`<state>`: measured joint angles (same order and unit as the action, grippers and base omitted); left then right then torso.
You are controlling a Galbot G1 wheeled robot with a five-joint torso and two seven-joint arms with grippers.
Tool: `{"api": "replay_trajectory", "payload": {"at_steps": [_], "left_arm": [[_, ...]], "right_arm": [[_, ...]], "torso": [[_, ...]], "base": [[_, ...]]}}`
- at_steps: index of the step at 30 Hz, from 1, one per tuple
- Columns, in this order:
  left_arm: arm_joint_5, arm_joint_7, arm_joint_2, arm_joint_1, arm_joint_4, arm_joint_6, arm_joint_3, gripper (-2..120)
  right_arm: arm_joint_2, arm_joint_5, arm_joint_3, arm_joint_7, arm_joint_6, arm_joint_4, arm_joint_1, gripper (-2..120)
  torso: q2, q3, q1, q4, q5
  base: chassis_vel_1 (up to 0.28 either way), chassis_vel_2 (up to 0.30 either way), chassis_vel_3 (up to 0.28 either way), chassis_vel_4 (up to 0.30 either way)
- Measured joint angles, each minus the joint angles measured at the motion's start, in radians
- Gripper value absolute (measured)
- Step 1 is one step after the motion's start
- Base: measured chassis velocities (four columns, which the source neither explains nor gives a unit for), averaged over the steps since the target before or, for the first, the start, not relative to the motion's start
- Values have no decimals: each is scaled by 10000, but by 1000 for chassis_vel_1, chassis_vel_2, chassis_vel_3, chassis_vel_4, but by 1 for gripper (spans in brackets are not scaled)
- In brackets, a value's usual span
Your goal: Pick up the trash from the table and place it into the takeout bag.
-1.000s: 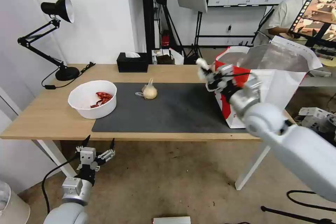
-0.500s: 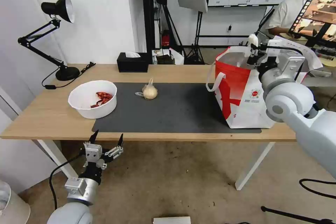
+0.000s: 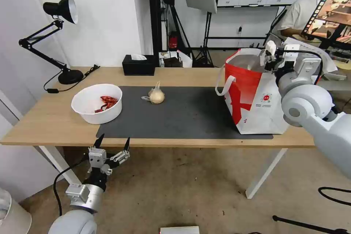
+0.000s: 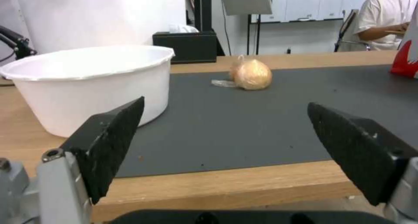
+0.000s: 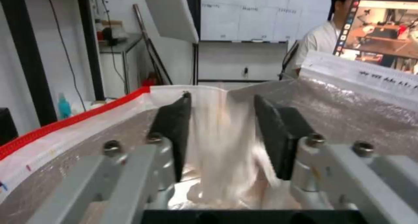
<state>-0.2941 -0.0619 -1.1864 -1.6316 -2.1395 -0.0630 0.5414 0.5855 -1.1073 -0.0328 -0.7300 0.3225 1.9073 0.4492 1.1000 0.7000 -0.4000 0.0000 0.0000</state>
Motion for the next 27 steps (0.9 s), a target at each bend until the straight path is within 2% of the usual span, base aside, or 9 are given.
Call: {"api": "replay_trajectory", "payload": {"at_steps": [2,7,8,11,15,21,23,24,27], "left_arm": [[-6,0,6,17,41,9,-8,100],[-17,-1,12,90,88,15,-22,100],[-17,-1,12,90,88,15,-22,100],[-37,-3,23,156,98,22,-23,100],[-49,-9,20,180,54,25,-24,100],[-46,-14,-117,59,-49,18,156,100],[41,-12,-428,-368,-221,-55,495,100],[104,-17,-573,-515,-283,-87,617,100],[231,-12,-810,-667,-334,-123,716,100]], "right_arm": [[59,-49,-24,0,6,-2,0,55],[167,-80,-35,306,-193,11,19,73],[167,-80,-35,306,-193,11,19,73],[236,-22,83,1298,-1016,375,279,88],[268,177,347,1986,-1725,982,970,99],[367,822,763,2835,-2456,1860,2499,100],[645,1239,563,3223,-2694,1994,3006,100],[777,1473,500,3401,-2805,2041,3322,100],[1076,2191,704,3822,-3317,2142,4420,100]], "torso": [[0,0,0,0,0],[0,0,0,0,0],[0,0,0,0,0],[0,0,0,2,-2],[0,0,-1,3,-2],[1,-1,0,-7,-2],[0,-1,0,0,-2],[0,0,0,13,4],[0,-1,0,8,-6]], "base": [[0,0,0,0],[0,0,0,0],[0,0,0,0],[0,0,0,0],[0,0,0,0],[0,0,0,0],[0,0,0,0],[0,0,0,0],[0,0,0,0]]}}
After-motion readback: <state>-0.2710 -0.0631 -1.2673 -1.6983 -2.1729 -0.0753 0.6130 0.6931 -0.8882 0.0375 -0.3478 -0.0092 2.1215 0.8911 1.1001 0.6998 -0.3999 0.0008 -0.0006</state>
